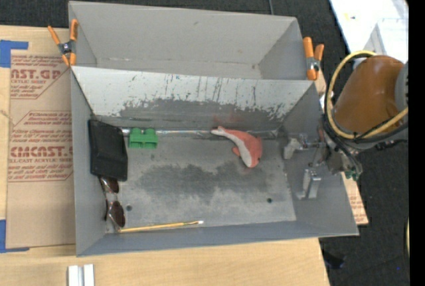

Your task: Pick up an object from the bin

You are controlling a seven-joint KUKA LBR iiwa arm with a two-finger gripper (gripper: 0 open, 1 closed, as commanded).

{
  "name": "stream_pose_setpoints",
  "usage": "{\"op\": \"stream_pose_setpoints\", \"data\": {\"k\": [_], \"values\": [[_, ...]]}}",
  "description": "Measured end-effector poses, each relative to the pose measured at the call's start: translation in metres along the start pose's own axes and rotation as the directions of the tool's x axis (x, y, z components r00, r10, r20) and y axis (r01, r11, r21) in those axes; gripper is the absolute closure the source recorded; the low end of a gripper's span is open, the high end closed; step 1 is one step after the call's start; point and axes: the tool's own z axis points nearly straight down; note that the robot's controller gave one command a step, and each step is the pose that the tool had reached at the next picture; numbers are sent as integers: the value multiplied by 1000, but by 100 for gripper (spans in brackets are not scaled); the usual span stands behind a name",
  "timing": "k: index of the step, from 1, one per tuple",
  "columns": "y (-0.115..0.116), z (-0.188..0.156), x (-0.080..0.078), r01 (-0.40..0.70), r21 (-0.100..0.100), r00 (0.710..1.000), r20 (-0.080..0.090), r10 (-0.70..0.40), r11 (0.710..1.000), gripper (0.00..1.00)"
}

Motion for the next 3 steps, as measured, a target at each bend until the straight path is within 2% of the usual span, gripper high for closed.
{"op": "stream_pose_setpoints", "data": {"k": [1, 2, 3], "values": [[0, -4, -2, 1, 1, 1000, 6, -1, 1000, 0], [34, 35, -59, 44, 3, 999, 10, -44, 999, 0], [38, -1, -59, 8, 2, 1000, 8, -8, 1000, 0]]}}
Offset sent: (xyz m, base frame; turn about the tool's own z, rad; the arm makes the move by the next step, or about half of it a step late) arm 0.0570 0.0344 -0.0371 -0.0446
